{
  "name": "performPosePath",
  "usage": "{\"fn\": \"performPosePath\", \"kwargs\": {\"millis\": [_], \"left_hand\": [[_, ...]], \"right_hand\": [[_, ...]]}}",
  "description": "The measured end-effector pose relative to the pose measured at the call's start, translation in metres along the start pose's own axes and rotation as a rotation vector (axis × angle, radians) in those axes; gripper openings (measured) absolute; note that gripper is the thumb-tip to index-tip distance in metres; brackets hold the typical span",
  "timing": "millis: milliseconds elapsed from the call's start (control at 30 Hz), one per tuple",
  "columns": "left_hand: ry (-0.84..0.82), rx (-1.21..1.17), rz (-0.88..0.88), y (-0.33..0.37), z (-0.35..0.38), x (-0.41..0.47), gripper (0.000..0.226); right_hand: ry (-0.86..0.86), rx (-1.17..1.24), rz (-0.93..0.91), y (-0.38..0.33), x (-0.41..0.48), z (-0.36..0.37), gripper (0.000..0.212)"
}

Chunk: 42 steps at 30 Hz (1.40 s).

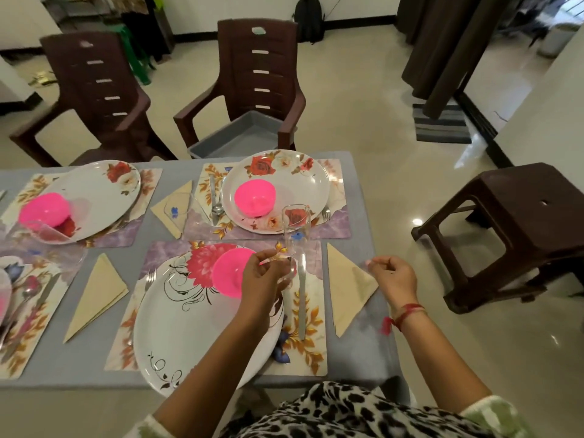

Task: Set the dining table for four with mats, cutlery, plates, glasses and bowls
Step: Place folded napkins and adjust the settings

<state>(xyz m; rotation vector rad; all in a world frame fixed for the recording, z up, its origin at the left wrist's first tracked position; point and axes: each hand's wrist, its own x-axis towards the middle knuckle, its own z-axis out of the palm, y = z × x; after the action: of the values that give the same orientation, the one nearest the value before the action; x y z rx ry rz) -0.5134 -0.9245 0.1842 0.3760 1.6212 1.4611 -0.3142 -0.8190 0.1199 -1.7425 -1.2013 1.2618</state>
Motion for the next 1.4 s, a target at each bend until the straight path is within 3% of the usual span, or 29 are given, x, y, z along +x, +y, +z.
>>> {"fn": "performPosePath", "kwargs": {"millis": [200,433,533,733,1033,1400], "left_hand": [[0.093,-0.046,0.085,0.012,-0.023,-0.006,0.022],[0.105,-0.175,0.077,0.019,-0.054,0.007,0.015],[0.144,-0.201,0.082,0.024,-0.063,0.017,0.023],[0.139,-0.178,0.079,0.036,-0.054,0.025,0.014],[0.149,-0.155,0.117,0.034,0.024,0.006,0.010],[0.307,-0.192,0.149,-0.013,0.208,-0.057,0.014]], "right_hand": [[-0.209,0.098,0.003,-0.025,-0.028,0.007,0.013],[-0.218,0.093,-0.030,-0.035,-0.052,0.004,0.005],[-0.254,0.061,-0.082,-0.044,-0.050,0.008,0.006],[-0.244,0.175,-0.165,-0.064,-0.041,0.015,0.009],[-0.350,0.290,-0.165,-0.051,-0.007,-0.037,0.008],[-0.574,0.278,-0.151,-0.028,0.090,-0.184,0.007]]}}
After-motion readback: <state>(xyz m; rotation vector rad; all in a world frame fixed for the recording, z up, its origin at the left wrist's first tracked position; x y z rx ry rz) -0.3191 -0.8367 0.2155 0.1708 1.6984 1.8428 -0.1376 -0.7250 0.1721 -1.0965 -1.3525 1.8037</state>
